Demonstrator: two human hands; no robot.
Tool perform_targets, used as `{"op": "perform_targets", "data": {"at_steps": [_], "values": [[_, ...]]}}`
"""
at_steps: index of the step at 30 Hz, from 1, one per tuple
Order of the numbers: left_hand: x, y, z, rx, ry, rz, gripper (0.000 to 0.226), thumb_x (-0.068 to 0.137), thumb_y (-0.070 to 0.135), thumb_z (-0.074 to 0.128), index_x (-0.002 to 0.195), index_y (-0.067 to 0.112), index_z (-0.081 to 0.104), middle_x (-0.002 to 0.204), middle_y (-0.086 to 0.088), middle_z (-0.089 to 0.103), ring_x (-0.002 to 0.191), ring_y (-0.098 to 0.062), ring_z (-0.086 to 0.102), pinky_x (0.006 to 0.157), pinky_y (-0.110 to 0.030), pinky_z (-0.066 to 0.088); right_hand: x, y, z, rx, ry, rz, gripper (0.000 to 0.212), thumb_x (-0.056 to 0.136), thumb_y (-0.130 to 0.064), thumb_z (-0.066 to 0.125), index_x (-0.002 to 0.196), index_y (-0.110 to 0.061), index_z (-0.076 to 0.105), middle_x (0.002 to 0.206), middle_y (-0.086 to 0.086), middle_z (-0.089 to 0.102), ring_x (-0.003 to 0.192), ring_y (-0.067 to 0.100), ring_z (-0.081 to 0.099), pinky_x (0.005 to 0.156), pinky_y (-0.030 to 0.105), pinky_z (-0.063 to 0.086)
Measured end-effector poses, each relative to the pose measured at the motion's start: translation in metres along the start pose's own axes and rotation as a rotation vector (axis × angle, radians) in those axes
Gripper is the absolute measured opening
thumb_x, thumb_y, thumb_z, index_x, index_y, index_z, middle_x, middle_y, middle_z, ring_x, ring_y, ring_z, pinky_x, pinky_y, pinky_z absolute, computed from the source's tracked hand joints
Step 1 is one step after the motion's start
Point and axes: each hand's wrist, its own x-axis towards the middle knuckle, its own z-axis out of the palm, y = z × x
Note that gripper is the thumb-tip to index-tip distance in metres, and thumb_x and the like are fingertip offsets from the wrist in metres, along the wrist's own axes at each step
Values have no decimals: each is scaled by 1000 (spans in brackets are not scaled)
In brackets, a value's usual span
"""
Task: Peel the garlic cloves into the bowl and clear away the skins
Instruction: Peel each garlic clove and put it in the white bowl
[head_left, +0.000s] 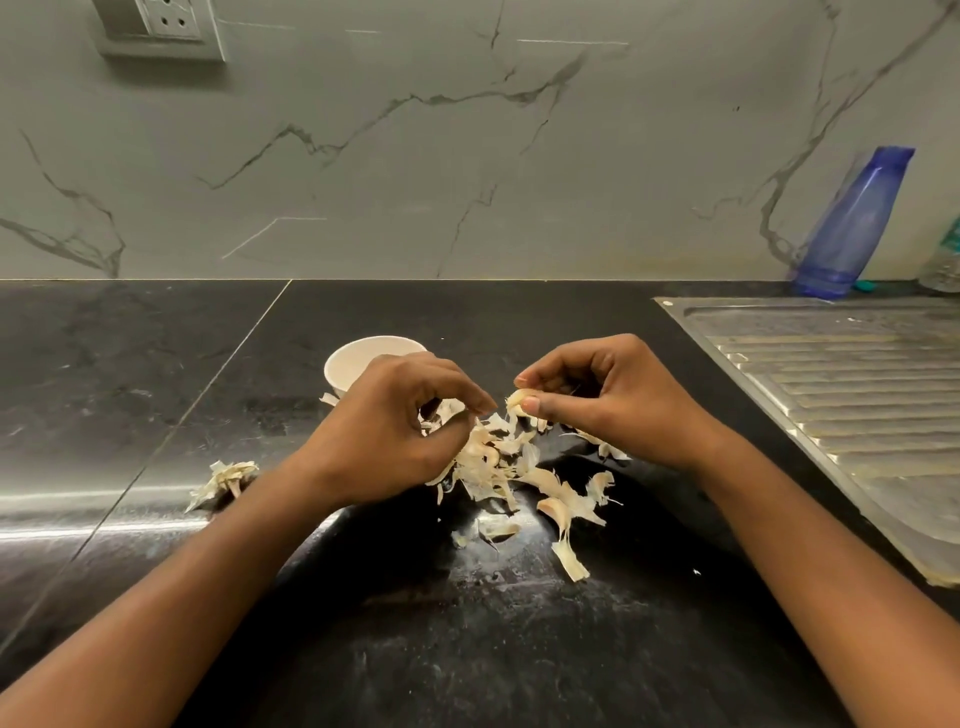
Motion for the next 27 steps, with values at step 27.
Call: {"op": "perform_targets", "data": {"at_steps": [27], "values": [[4, 5, 2, -440, 23, -217, 16, 98, 17, 72, 92, 7, 83, 71, 3, 75, 56, -3, 60, 55, -12, 43, 0, -6, 15, 268, -21, -14, 29, 89, -16, 81, 117, -11, 79, 109, 5, 81, 101, 27, 78, 91, 50, 65]]}}
